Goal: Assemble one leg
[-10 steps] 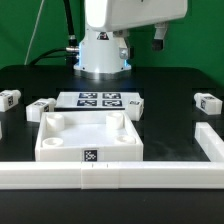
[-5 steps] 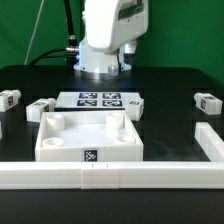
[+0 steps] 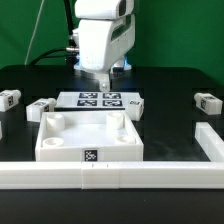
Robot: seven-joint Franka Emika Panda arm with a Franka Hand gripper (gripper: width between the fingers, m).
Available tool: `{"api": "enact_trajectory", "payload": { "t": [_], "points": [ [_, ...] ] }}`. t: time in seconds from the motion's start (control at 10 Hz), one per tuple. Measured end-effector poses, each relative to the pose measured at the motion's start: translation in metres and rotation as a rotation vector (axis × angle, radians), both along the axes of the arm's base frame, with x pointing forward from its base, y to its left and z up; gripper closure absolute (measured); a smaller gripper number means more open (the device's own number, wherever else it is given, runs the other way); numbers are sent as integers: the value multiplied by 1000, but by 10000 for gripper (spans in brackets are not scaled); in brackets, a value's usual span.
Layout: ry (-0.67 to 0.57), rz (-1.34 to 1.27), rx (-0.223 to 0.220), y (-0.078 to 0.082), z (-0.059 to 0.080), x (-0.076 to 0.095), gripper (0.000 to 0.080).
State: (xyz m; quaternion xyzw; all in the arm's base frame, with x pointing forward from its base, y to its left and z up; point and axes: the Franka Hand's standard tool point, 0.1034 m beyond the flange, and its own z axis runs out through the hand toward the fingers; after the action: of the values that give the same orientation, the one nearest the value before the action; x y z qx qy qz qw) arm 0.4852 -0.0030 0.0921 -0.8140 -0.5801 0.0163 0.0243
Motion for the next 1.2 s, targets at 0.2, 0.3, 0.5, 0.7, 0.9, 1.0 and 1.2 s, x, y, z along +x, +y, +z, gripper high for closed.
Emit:
{"api": "enact_trajectory", "payload": {
  "t": [0.2,0.3,0.5,0.7,0.9,1.0,1.2],
  "points": [
    [-20,73,3,-3,-3,1,150],
    [-56,192,5,-13,-13,-5,150],
    [-102,314,3,-28,-36,-13,150],
    [-122,377,-3,-40,-60,-15,150],
    [-92,408,1,-43,-79,-17,150],
    [-82,409,3,-43,-81,-16,150],
    [-82,391,3,-44,-81,-16,150]
  ]
}}
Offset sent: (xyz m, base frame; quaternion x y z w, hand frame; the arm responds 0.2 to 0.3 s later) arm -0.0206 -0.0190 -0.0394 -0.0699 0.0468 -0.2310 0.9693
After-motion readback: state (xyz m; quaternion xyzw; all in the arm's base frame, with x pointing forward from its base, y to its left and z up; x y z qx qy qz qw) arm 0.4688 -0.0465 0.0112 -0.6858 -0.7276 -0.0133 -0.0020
